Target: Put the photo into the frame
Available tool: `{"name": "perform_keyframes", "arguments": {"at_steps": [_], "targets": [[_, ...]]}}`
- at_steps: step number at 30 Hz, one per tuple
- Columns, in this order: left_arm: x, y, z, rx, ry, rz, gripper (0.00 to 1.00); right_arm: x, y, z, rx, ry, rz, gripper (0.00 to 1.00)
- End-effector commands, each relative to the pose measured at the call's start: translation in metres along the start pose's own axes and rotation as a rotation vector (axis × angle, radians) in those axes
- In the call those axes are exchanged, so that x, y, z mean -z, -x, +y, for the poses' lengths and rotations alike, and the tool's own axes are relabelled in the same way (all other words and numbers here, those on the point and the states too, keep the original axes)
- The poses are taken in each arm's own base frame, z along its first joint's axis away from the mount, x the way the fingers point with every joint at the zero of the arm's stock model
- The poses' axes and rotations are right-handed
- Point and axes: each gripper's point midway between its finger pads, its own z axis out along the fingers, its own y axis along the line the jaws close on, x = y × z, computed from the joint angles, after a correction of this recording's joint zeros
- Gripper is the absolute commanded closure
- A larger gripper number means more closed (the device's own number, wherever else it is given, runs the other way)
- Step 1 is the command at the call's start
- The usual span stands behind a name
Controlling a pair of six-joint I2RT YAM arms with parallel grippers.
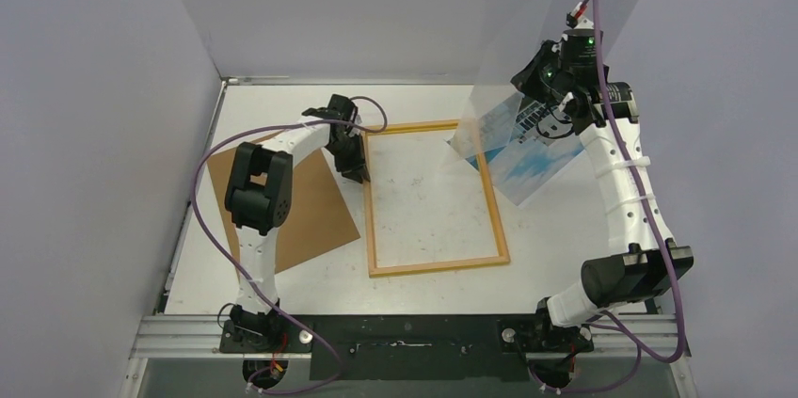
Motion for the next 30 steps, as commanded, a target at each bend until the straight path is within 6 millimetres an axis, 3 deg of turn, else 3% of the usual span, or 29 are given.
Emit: {"name": "perform_keyframes", "arguments": {"at_steps": [1,11,16,21,25,30], "targets": [[0.003,0.01,0.028,-0.044,0.074,0.006,0.89,0.014,0.025,0.017,0.006,0.07,-0.085,1.0],[0.009,0.024,0.04,-0.128,0.042,-0.004,0.89,0.01,0.02,0.032,0.011,0.12,-0.052,1.0],[0.026,0.042,0.033,-0.103,-0.023,-0.072,0.83,0.007,0.014,0.046,0.013,0.158,-0.024,1.0],[0.062,0.069,0.015,-0.035,-0.157,-0.17,0.68,0.005,0.007,0.064,-0.012,0.221,0.022,1.0],[0.108,0.097,0.006,0.072,-0.3,-0.31,0.56,0.002,-0.004,0.085,-0.035,0.281,0.072,1.0],[0.15,0.113,0.014,0.198,-0.354,-0.418,0.42,0.0,-0.021,0.119,-0.081,0.386,0.141,1.0]]}}
